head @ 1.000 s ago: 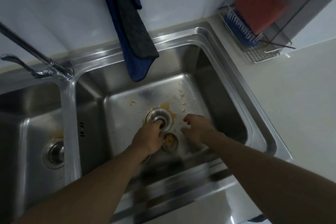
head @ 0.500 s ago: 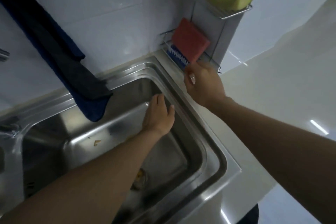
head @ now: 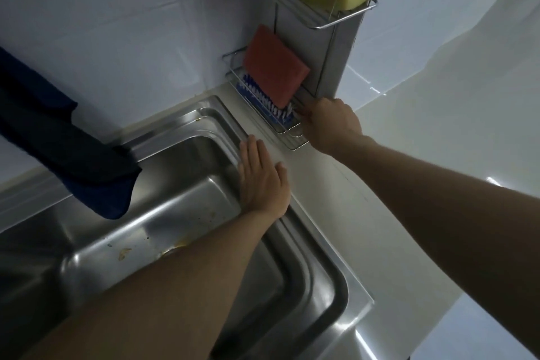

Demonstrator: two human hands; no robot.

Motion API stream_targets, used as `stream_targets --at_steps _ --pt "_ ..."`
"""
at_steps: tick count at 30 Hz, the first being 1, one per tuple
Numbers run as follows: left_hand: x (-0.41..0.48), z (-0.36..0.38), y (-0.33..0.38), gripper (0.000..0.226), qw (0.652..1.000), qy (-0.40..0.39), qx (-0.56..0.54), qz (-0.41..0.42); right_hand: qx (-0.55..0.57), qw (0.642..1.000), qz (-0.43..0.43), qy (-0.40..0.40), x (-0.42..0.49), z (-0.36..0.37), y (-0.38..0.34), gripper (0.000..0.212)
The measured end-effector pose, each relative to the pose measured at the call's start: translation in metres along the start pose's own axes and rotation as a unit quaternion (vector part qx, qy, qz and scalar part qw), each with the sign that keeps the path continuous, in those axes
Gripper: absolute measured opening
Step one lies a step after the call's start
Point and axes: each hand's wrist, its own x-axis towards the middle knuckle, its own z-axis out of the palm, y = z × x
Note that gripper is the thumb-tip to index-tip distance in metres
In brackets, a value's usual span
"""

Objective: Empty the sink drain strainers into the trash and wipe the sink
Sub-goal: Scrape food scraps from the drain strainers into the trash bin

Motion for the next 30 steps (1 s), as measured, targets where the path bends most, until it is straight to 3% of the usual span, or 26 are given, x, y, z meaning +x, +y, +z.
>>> stream_targets --at_steps 12,20,25,30 --pt "0.004 -0.001 -0.002 0.064 1.000 -0.023 0.020 0.007 -0.022 0.999 0.031 0.034 -0.003 -0.003 -0.009 0.019" --pt "0.003 -0.028 -0.012 0.066 0.988 -0.144 0.006 0.050 -0.068 0.991 -0.041 0.109 -0.031 -0.009 0.002 0.017" --pt "-0.017 -0.056 -0.036 0.060 0.978 -0.183 -0.035 0.093 0.017 0.991 -0.003 0.133 -0.064 0.001 0.004 0.028" --pt "-0.045 -0.084 -0.072 0.050 0.984 -0.142 -0.041 0.096 0.131 0.988 -0.062 0.059 -0.101 0.023 -0.007 0.034"
